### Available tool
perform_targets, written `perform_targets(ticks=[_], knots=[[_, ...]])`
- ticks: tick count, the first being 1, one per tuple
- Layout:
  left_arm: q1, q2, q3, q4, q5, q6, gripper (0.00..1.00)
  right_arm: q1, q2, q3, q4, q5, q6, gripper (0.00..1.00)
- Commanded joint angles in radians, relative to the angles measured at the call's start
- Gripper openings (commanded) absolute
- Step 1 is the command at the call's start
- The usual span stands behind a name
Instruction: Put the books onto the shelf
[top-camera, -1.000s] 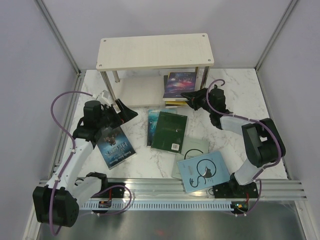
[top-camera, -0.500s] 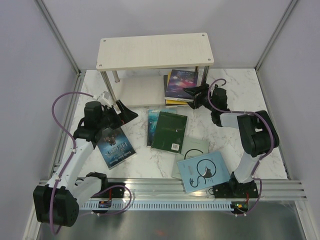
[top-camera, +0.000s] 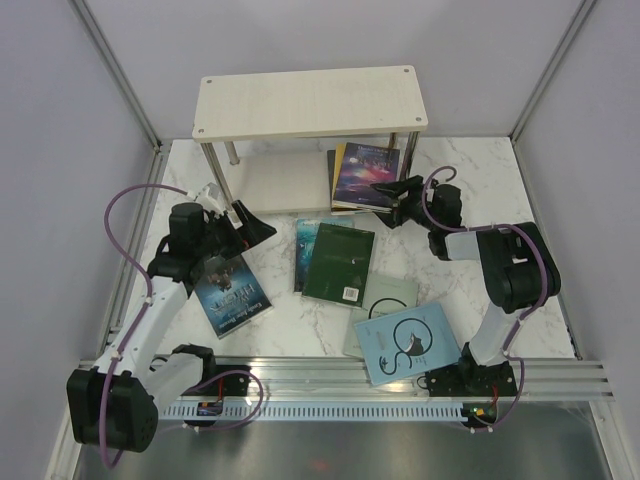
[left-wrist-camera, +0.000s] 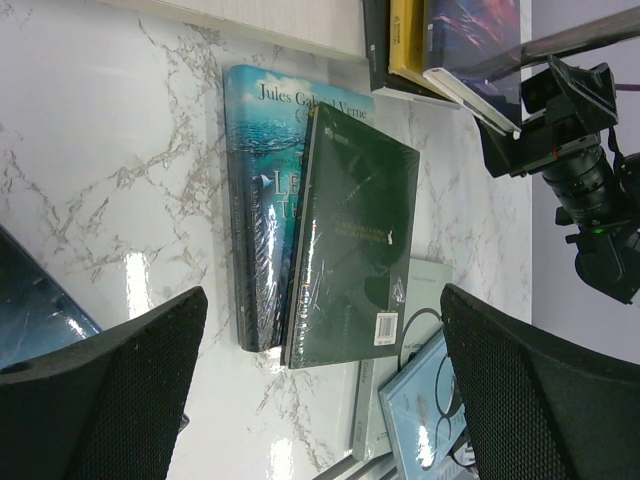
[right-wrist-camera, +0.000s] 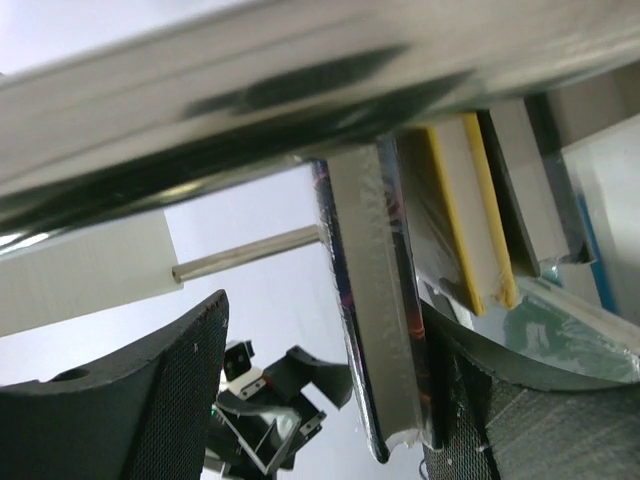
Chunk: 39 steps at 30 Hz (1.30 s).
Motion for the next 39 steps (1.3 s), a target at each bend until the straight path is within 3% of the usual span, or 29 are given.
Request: perform_targets(ticks=[1,15,25,28,36,39], knots=[[0.002,0.006,0.005,0.029,0.028,0.029,1.0,-0.008,-0.004,0.01,0.056,-0.111,0.038,0.72],[0.001,0.017,0.003,0.031,0.031,0.026,0.99,-0.031,-0.06,0.032,-0.221,-0.208,-0.153,0.7],[0.001,0.029,-0.004,0.04,0.034,0.02,0.99,-0.06,-0.077,0.041,-0.258,-0.189,-0.182,0.44],[0.001,0.034,-0.004,0.043,0.036,0.02,0.99,-0.066,-0.058,0.058,-0.261,-0.188,-0.183,0.4],[0.001,0.043,-0.011,0.048,0.042,0.02,0.99,-0.1,-0.027,0.078,-0.241,-0.178,-0.18,0.38],[0.001,0.049,-0.015,0.048,0.04,0.023,0.99,-0.103,-0.059,0.066,-0.25,-0.172,-0.206,0.43]])
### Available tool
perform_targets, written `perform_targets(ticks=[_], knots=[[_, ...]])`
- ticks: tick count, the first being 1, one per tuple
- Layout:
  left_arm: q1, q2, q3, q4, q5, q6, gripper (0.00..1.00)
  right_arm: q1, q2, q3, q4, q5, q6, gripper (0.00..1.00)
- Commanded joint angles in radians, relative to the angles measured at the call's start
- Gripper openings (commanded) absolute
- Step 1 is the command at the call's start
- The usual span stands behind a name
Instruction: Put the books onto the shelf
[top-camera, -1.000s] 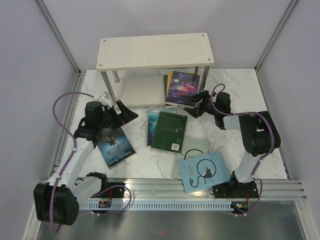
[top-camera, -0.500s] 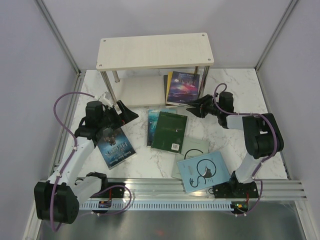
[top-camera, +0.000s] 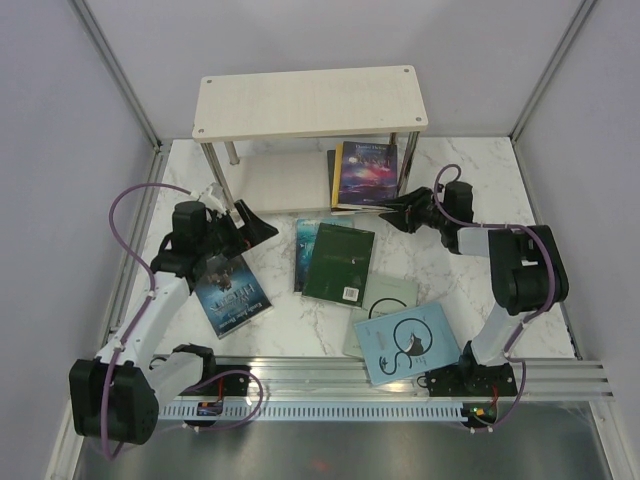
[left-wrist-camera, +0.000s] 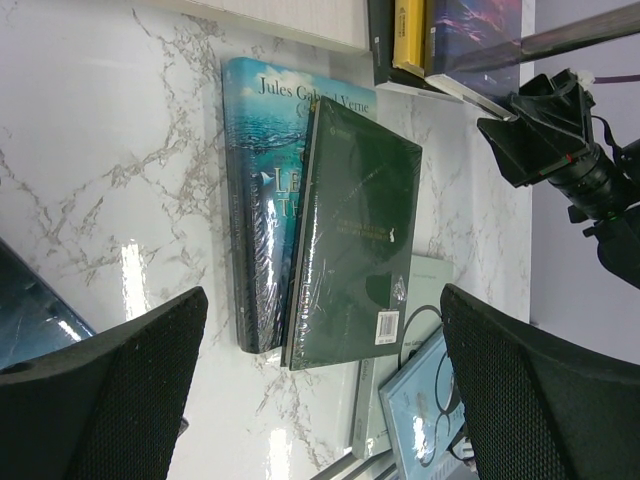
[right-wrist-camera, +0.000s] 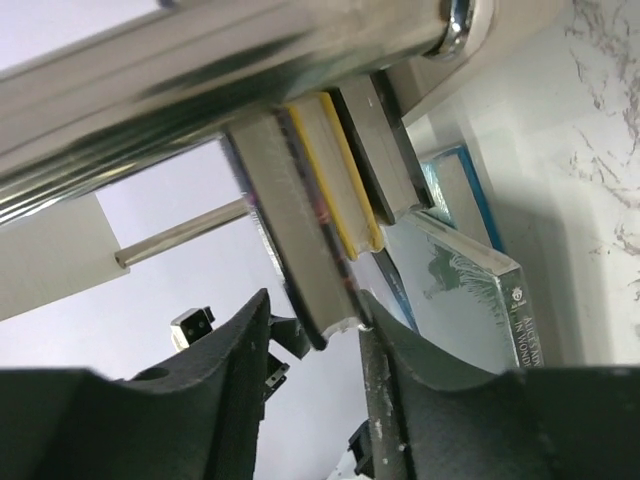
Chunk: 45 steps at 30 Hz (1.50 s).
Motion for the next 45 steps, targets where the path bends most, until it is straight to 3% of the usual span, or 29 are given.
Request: perform_targets(ticks=[1,3,7,13,17,21,25,29,40,45], knots=[[0.001,0.007,-0.018,0.03,0.021,0.024,0.99,-0.012,-0.042,0.022,0.052,0.009,-0.048,0.46],[0.001,0.01,-0.019,0.028,0.021,0.021,0.99,-0.011,-0.085,0.011,0.033,-0.002,-0.081,0.56],[-0.001,0.009,-0.022,0.032,0.022,0.014,0.98,-0.012,-0.198,-0.027,-0.068,-0.008,-0.183,0.68],[-0.016,0.035,-0.078,0.073,0.016,-0.001,0.98,-0.012,-0.53,-0.16,-0.367,0.11,-0.436,0.71],[-0.071,0.09,-0.107,0.159,-0.008,-0.036,0.98,0.002,-0.695,-0.295,-0.402,0.136,-0.469,0.68],[-0.177,0.176,-0.086,0.211,-0.054,-0.068,0.97,0.045,-0.74,-0.41,-0.404,0.194,-0.484,0.62],[-0.235,0.265,-0.059,0.26,-0.082,-0.09,0.96,0.126,-0.702,-0.455,-0.337,0.273,-0.47,0.58],[-0.265,0.355,-0.03,0.294,-0.088,-0.099,0.96,0.203,-0.566,-0.469,-0.182,0.329,-0.443,0.56],[-0.311,0.524,0.025,0.364,-0.052,-0.096,0.95,0.286,-0.207,-0.418,0.117,0.356,-0.348,0.52],[-0.324,0.579,0.017,0.424,-0.013,-0.116,0.95,0.338,-0.125,-0.395,0.208,0.356,-0.312,0.51]])
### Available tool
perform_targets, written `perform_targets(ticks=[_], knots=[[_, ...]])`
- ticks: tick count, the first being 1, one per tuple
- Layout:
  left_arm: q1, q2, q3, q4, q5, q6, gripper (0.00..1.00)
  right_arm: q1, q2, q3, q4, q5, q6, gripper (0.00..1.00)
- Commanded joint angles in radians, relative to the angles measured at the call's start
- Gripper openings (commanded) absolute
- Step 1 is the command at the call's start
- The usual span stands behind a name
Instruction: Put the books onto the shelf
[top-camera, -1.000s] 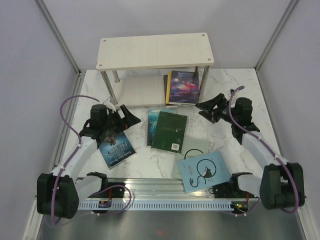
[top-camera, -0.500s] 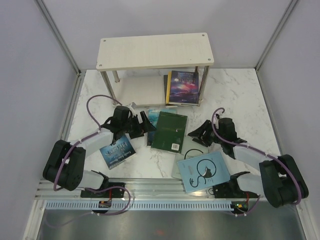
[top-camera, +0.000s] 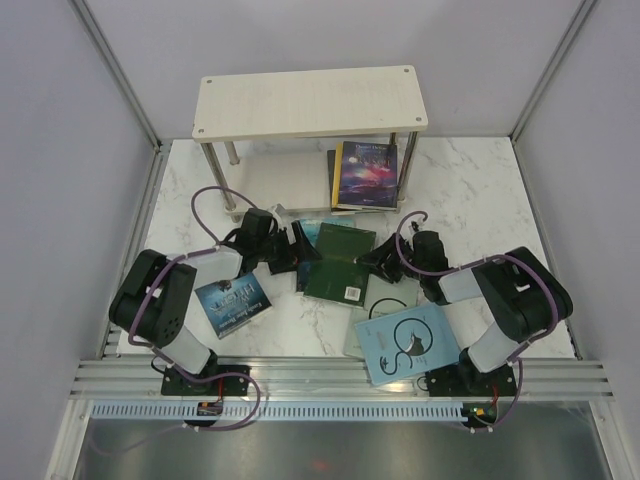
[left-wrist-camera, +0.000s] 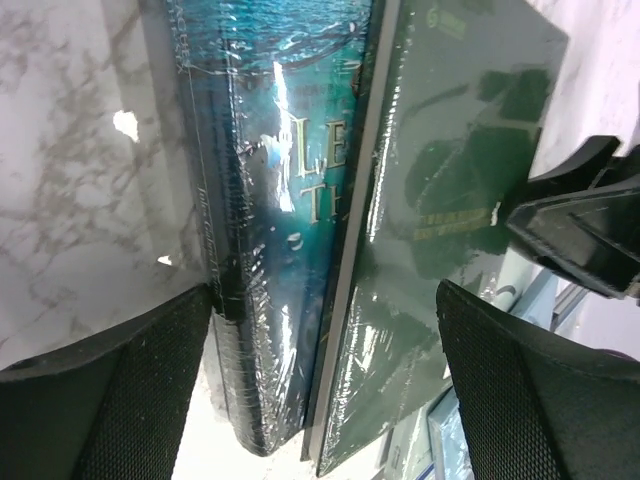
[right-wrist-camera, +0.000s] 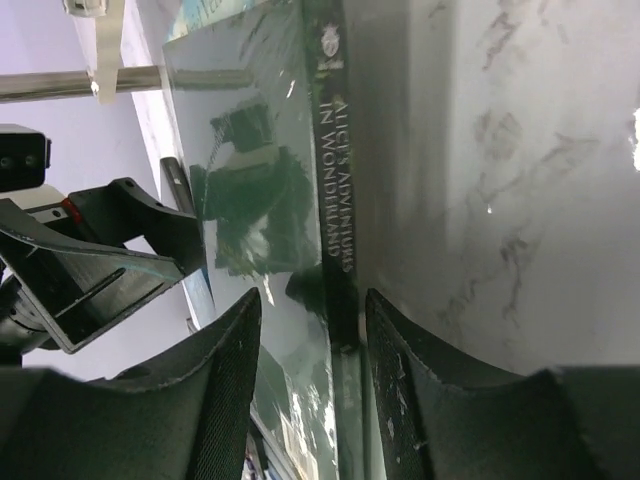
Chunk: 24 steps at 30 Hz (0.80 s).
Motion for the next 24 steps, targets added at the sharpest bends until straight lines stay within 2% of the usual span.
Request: perform_targets(ticks=[1,4,5,7,8,12,16,20,23,24], knots=[[-0.029,0.038,0.022,0.105,0.055,-0.04,0.95,0.047,0.059,0.005,0.072,0.008,0.032,0.5],[-0.032,0.055,0.022,0.111,0.063,-0.041,0.94,0.057,0.062,-0.011,0.107,0.002,0.052,0.42],[-0.032,0.05,0.018,0.111,0.063,-0.04,0.94,0.057,0.056,-0.028,0.121,-0.001,0.055,0.32],[-0.032,0.038,0.01,0.1,0.05,-0.034,0.94,0.055,0.016,-0.042,0.11,-0.003,0.053,0.23],[-0.032,0.026,0.01,0.087,0.037,-0.017,0.94,0.054,-0.005,-0.048,0.069,0.005,0.041,0.18],[-0.032,-0.06,0.028,-0.036,-0.056,0.048,0.94,0.055,-0.157,-0.045,-0.133,0.052,-0.025,0.13],[-0.033,-0.17,0.05,-0.23,-0.237,0.118,0.95,0.055,-0.347,-0.013,-0.378,0.095,-0.079,0.0],[-0.061,-0.327,0.079,-0.346,-0.369,0.184,0.95,0.057,-0.429,0.021,-0.488,0.092,-0.089,0.0],[-0.144,-0.405,0.151,-0.459,-0.495,0.218,0.95,0.067,-0.469,0.025,-0.545,0.1,-0.073,0.0],[-0.203,-0.416,0.171,-0.485,-0.519,0.226,0.95,0.075,-0.478,0.027,-0.555,0.106,-0.065,0.0]])
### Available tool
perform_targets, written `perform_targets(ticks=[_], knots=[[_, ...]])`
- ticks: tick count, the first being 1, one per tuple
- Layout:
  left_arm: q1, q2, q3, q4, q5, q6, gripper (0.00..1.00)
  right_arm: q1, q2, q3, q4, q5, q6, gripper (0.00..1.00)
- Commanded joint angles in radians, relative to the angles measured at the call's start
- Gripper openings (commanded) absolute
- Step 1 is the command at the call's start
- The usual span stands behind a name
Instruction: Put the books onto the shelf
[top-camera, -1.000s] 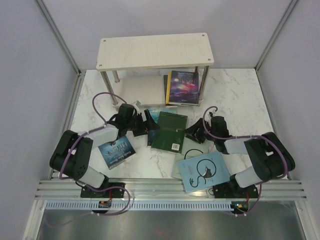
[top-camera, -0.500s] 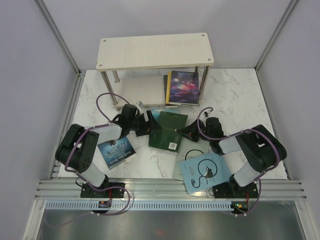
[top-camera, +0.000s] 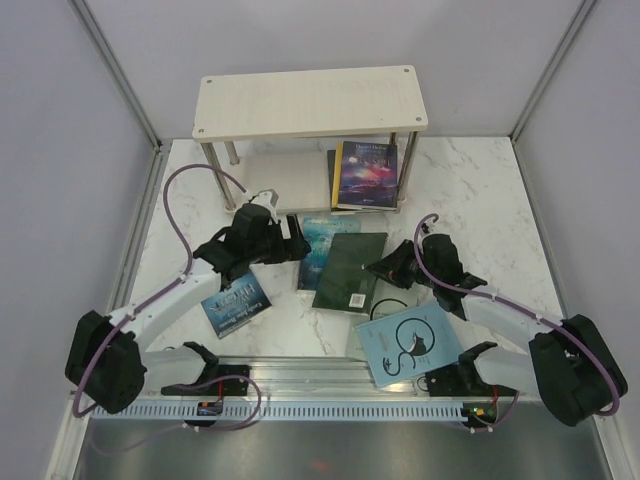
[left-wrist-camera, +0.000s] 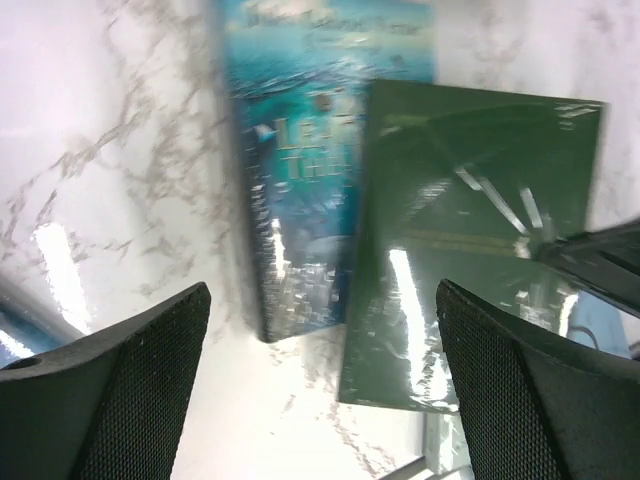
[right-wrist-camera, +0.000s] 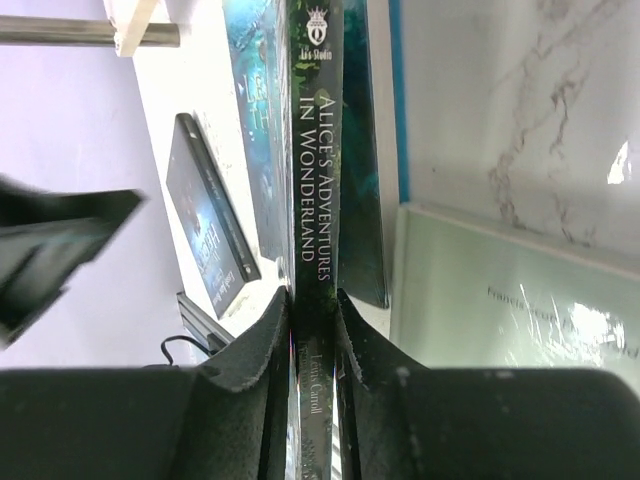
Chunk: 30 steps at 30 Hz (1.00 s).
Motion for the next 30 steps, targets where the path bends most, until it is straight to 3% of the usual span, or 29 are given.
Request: perform_targets(ticks=[1,4,9,12,18,24,30], knots=[[-0.131,-0.068,0.118,-0.152,-0.224,0.101,0.95,0.03,-0.051,0.037,-0.131,0.039,-0.014,0.0],[-0.307,-0.062,0.184,-0.22,-0.339,0.111,0.96,0.069,-0.068,0.048,-0.194,0.082,0.006,0.0],[-0.6,0.079,0.271,-0.283,-0.492,0.065,0.96,0.128,-0.086,0.078,-0.265,0.148,0.05,0.0],[-0.708,0.191,0.335,-0.306,-0.586,0.032,0.97,0.152,-0.096,0.098,-0.295,0.162,0.058,0.0],[-0.817,0.326,0.434,-0.341,-0.666,0.005,0.98,0.174,-0.151,0.118,-0.349,0.182,0.064,0.0],[-0.854,0.411,0.457,-0.344,-0.677,-0.011,0.98,0.175,-0.183,0.127,-0.377,0.179,0.069,0.0],[-0.911,0.59,0.584,-0.476,-0.838,-0.003,0.93,0.177,-0.197,0.155,-0.412,0.132,0.083,0.0]])
